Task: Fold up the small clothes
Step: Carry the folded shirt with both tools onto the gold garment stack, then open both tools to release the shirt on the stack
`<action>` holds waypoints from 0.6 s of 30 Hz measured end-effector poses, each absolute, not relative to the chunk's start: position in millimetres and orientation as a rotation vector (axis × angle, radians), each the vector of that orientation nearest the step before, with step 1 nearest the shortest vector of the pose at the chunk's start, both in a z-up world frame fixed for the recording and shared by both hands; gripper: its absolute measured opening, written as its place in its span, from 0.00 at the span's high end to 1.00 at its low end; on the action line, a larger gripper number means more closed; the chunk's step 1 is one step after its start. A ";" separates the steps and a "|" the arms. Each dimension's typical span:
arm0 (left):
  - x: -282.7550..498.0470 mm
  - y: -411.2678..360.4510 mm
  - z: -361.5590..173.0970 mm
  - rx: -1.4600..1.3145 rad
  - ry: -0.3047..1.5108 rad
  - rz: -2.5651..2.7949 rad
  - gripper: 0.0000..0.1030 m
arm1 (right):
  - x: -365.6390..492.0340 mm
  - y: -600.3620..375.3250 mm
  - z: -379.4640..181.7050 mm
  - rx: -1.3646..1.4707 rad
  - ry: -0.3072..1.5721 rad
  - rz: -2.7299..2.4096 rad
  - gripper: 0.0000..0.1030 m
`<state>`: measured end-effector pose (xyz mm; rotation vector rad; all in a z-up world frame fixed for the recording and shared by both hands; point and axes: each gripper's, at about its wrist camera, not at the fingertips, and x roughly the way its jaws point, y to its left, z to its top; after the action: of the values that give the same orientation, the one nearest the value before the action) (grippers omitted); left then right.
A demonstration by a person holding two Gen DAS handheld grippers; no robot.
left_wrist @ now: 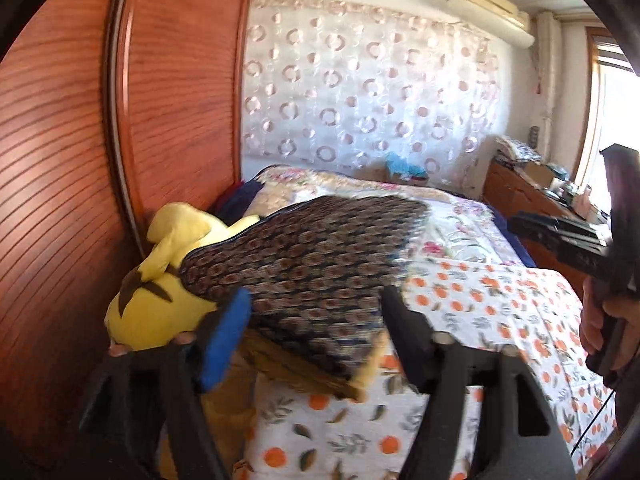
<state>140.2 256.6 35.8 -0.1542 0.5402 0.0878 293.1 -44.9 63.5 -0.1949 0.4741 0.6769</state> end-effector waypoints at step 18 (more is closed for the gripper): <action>99.5 123.6 84.6 -0.056 0.436 -0.101 0.18 | 91.3 -186.9 84.9 -0.084 0.344 0.388 0.38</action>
<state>99.5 123.6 84.6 -0.0561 0.4360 -0.1005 91.3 -186.9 84.9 -0.0843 0.3444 0.3879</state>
